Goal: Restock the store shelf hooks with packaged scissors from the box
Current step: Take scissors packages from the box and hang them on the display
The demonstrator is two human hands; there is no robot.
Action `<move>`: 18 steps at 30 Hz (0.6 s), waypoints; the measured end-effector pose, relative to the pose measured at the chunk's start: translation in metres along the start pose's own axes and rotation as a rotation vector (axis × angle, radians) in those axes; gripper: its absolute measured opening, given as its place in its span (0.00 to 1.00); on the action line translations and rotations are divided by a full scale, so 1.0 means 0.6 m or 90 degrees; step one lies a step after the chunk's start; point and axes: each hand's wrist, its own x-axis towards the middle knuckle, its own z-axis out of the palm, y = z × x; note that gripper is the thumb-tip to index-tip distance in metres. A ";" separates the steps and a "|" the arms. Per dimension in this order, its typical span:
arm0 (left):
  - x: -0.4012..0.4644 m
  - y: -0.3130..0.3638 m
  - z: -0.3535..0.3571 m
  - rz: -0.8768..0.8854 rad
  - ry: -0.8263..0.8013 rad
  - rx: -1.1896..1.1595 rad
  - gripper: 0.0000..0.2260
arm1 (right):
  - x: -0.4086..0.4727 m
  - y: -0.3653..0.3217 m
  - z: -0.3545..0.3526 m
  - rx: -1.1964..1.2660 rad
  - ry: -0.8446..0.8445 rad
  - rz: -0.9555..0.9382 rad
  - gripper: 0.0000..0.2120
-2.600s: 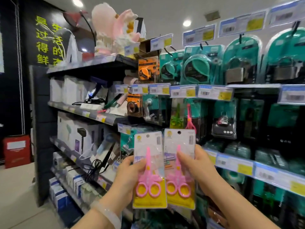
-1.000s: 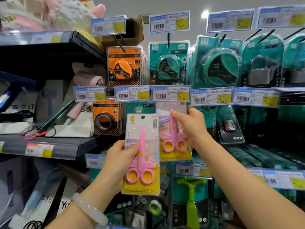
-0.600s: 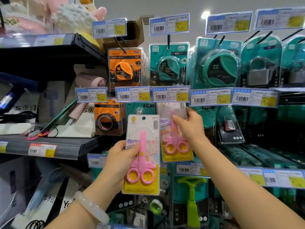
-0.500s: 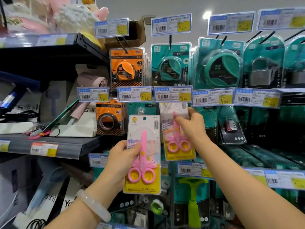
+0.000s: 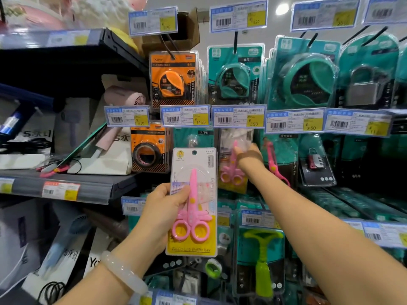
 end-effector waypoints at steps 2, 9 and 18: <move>0.000 -0.002 -0.002 0.001 0.005 0.003 0.05 | -0.001 -0.004 -0.003 -0.008 -0.010 0.011 0.18; 0.001 -0.006 -0.002 0.028 0.031 0.025 0.02 | -0.057 0.000 -0.046 -0.177 -0.071 -0.010 0.17; 0.014 -0.032 0.062 0.111 0.047 0.108 0.06 | -0.151 0.015 -0.082 0.098 -0.216 -0.163 0.11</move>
